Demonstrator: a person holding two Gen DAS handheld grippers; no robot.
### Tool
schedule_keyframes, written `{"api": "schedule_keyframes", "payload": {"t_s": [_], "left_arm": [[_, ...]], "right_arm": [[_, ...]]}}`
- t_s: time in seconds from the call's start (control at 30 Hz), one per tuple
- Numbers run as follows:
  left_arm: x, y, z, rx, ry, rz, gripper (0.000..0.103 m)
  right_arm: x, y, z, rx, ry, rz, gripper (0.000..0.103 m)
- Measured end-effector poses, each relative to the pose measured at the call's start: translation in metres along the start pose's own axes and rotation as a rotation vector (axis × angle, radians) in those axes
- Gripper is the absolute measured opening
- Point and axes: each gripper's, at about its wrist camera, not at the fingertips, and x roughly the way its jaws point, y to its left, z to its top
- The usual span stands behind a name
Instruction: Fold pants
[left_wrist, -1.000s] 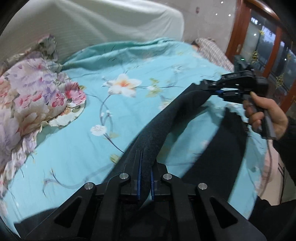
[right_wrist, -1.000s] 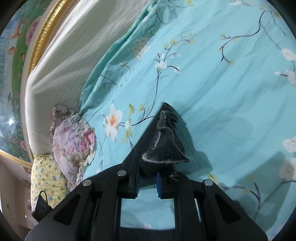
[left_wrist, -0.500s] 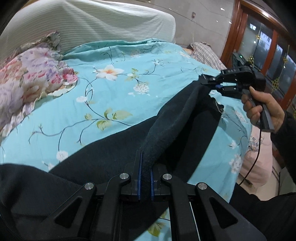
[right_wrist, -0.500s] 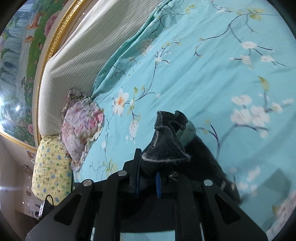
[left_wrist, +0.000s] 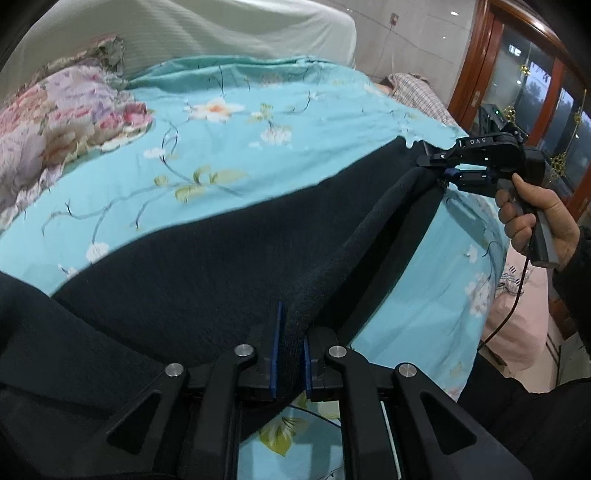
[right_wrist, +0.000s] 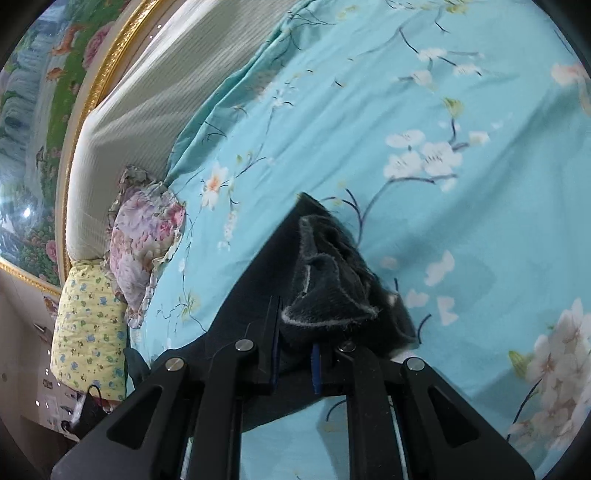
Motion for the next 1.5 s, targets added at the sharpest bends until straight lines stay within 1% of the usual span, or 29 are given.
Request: {"api": "schedule_keyframes", "payload": {"t_s": [0.07,0.1,0.13,0.17,0.2,0.23,0.27,0.33,0.37,0.43,0.53,0.57,0.6,0.67,0.83,0.93,1.0,1.1,1.17,1.27,1.37,1.5], "left_arm": [[0.001,0.001,-0.004,-0.018,0.0,0.0,0.013],[0.0,0.001,-0.006,-0.028,-0.004,0.001,0.019],[-0.001,0.001,-0.007,-0.038,-0.004,-0.004,0.022],[-0.002,0.001,-0.008,-0.045,-0.004,-0.01,0.027],[-0.003,0.001,-0.01,-0.054,-0.006,-0.013,0.031],[-0.005,0.0,-0.012,-0.064,-0.007,-0.009,0.034],[-0.006,0.0,-0.014,-0.072,-0.009,-0.008,0.04],[-0.013,0.001,-0.018,-0.098,-0.022,-0.005,0.042],[-0.016,0.002,-0.02,-0.112,-0.027,-0.005,0.042],[-0.023,0.007,-0.024,-0.149,-0.042,0.001,0.042],[-0.036,0.018,-0.028,-0.212,-0.069,0.001,0.042],[-0.041,0.022,-0.029,-0.227,-0.078,0.01,0.044],[-0.045,0.025,-0.03,-0.238,-0.084,0.022,0.05],[-0.054,0.031,-0.031,-0.265,-0.102,0.055,0.056],[-0.069,0.053,-0.034,-0.336,-0.111,0.116,0.057],[-0.077,0.071,-0.034,-0.405,-0.112,0.148,0.058],[-0.081,0.083,-0.034,-0.451,-0.116,0.156,0.059],[-0.086,0.1,-0.034,-0.512,-0.111,0.189,0.06],[-0.089,0.111,-0.031,-0.548,-0.1,0.221,0.06],[-0.095,0.125,-0.028,-0.588,-0.094,0.259,0.063],[-0.099,0.138,-0.021,-0.616,-0.083,0.306,0.065],[-0.101,0.159,-0.007,-0.667,-0.042,0.379,0.067]], "right_arm": [[0.002,0.0,-0.001,-0.02,0.005,-0.035,0.019],[0.002,0.001,-0.003,-0.023,0.006,-0.04,0.021],[0.0,0.002,-0.003,-0.025,0.005,-0.042,0.025],[-0.003,0.003,-0.003,-0.03,-0.004,-0.05,0.03],[-0.006,0.004,-0.003,-0.037,-0.013,-0.065,0.034],[-0.009,0.005,-0.004,-0.044,-0.022,-0.077,0.04],[-0.014,0.006,-0.004,-0.05,-0.038,-0.091,0.046],[-0.023,0.008,-0.004,-0.056,-0.068,-0.115,0.052],[-0.027,0.009,-0.005,-0.059,-0.086,-0.125,0.053],[-0.038,0.013,-0.006,-0.076,-0.128,-0.138,0.053],[-0.045,0.023,-0.011,-0.104,-0.158,-0.111,0.053],[-0.045,0.028,-0.013,-0.119,-0.153,-0.095,0.054],[-0.042,0.033,-0.015,-0.132,-0.145,-0.086,0.054],[-0.038,0.042,-0.02,-0.155,-0.131,-0.074,0.054],[-0.026,0.066,-0.034,-0.215,-0.116,-0.059,0.054],[-0.019,0.082,-0.043,-0.268,-0.093,-0.04,0.054],[-0.014,0.094,-0.049,-0.306,-0.078,-0.025,0.054],[-0.004,0.107,-0.059,-0.336,-0.035,0.018,0.054],[0.009,0.119,-0.069,-0.377,0.016,0.057,0.054],[0.025,0.135,-0.085,-0.43,0.076,0.093,0.054],[0.039,0.146,-0.097,-0.465,0.123,0.128,0.054],[0.061,0.17,-0.115,-0.539,0.192,0.183,0.054]]}}
